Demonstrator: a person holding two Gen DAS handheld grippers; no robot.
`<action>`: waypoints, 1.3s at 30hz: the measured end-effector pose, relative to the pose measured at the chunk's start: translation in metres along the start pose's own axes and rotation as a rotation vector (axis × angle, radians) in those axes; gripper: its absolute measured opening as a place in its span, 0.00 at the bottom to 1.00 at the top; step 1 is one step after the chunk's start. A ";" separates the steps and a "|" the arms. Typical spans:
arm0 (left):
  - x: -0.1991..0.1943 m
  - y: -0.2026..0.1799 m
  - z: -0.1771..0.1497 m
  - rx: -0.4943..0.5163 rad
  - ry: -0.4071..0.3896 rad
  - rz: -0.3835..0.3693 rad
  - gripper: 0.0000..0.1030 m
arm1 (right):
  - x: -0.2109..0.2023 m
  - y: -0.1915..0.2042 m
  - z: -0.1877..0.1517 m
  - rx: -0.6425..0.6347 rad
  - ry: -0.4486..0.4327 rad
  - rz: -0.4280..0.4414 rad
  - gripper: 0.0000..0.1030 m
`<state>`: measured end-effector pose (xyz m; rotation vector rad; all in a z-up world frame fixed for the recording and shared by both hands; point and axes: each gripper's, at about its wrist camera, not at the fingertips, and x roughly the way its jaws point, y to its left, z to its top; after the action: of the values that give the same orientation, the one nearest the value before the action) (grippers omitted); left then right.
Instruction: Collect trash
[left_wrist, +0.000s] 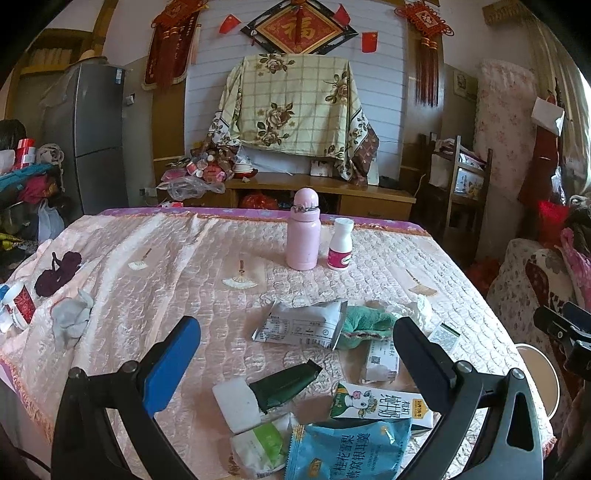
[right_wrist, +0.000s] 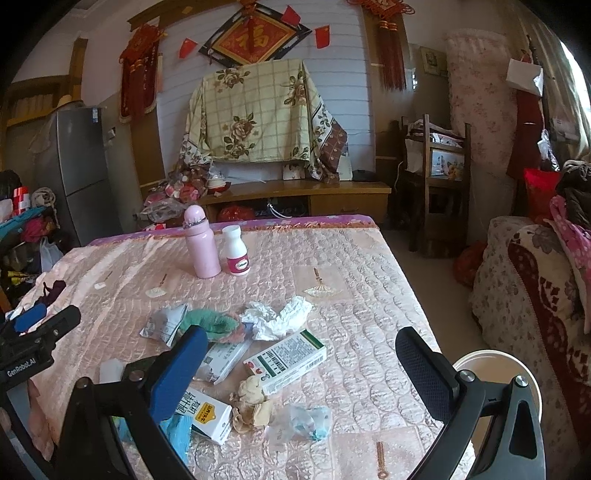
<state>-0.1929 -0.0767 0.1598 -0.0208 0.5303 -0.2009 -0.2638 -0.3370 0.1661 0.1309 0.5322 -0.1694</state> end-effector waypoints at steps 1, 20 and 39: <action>0.000 0.002 0.000 -0.004 0.002 0.001 1.00 | 0.001 0.001 -0.001 -0.003 0.002 0.002 1.00; 0.009 0.073 -0.017 0.021 0.114 0.059 1.00 | 0.018 -0.006 -0.017 -0.039 0.079 0.006 1.00; 0.043 0.077 -0.057 0.038 0.246 0.018 0.98 | 0.062 0.005 -0.058 -0.073 0.246 0.120 0.63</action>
<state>-0.1716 -0.0079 0.0838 0.0466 0.7714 -0.1972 -0.2390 -0.3304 0.0854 0.1125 0.7729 -0.0158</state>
